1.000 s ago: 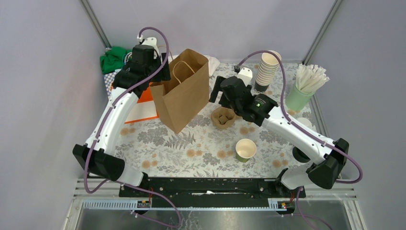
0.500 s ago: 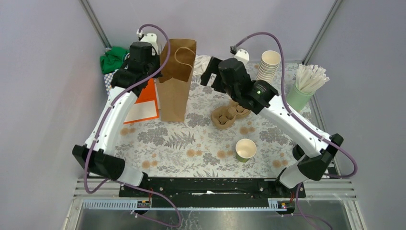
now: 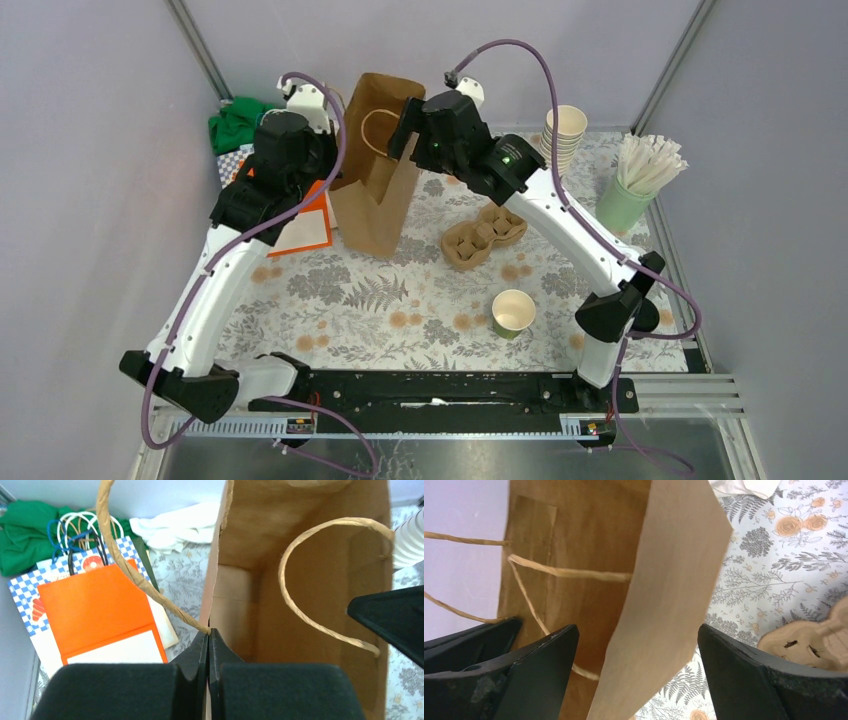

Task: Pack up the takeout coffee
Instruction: Pick up the takeout bag from the center of the board, then open the takeout bag.

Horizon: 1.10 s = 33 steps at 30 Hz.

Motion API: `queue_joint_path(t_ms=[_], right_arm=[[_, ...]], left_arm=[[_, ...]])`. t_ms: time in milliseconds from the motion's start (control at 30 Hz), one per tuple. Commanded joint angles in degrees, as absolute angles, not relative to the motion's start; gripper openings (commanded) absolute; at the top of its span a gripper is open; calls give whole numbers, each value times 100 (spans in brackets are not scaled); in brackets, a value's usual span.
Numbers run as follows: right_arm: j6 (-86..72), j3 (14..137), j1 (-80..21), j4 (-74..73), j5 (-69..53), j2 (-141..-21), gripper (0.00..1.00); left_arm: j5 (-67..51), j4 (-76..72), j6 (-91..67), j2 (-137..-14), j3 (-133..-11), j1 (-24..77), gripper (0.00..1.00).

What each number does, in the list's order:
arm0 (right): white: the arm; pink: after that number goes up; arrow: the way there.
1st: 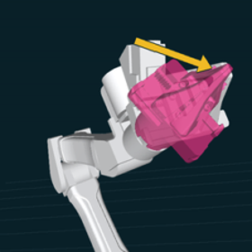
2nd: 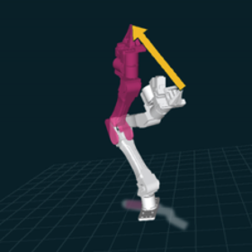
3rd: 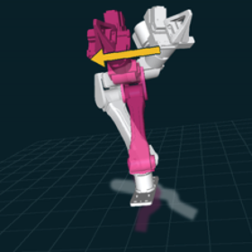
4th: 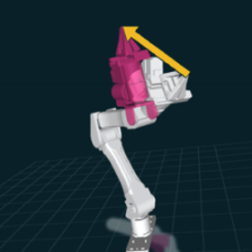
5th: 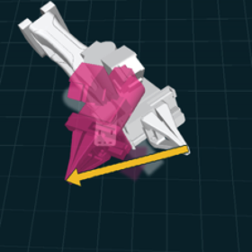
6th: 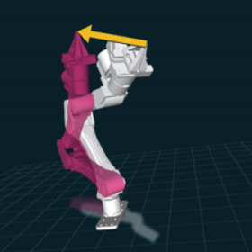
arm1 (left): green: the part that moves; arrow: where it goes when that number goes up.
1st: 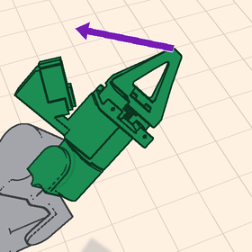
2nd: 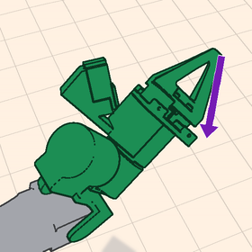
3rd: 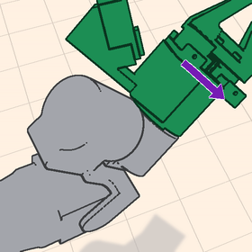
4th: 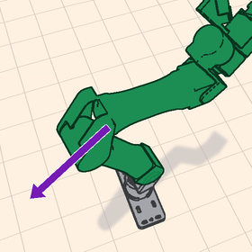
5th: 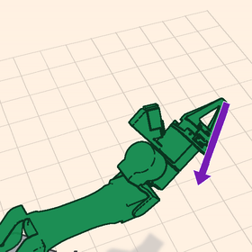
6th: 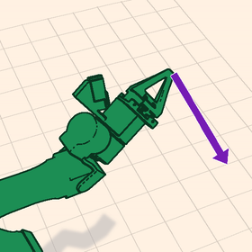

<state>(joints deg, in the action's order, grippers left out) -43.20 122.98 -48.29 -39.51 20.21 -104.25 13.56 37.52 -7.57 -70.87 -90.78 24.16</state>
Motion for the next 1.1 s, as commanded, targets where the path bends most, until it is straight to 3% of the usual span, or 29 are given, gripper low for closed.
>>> queue_joint_path(t_ms=[0,100,300,367,800,967,1067], right_arm=[[-4357,12354,-4886,-4251,2110,-10454,95],[-4385,12123,-4882,-4269,2136,-10412,88],[-4358,11797,-4883,-4484,2265,-10303,62],[-4403,11604,-4884,-4555,2312,-10143,60],[-4316,8055,-4877,-2967,2277,-8029,67],[-3760,7415,-4871,-2068,1698,-7416,79],[-3384,7735,-4878,-2173,1461,-7362,95]], left_arm=[[1485,3535,-883,-6954,-8864,2503,0],[1465,3537,-888,-6891,-8817,2500,0],[1510,3545,-879,-6746,-8766,2506,0],[1581,3550,-879,-6683,-8735,2505,0],[1935,3115,-723,-6136,-7801,2511,0],[1183,3010,-729,-6016,-7755,2514,0],[453,3091,-811,-6108,-7952,2514,0]])
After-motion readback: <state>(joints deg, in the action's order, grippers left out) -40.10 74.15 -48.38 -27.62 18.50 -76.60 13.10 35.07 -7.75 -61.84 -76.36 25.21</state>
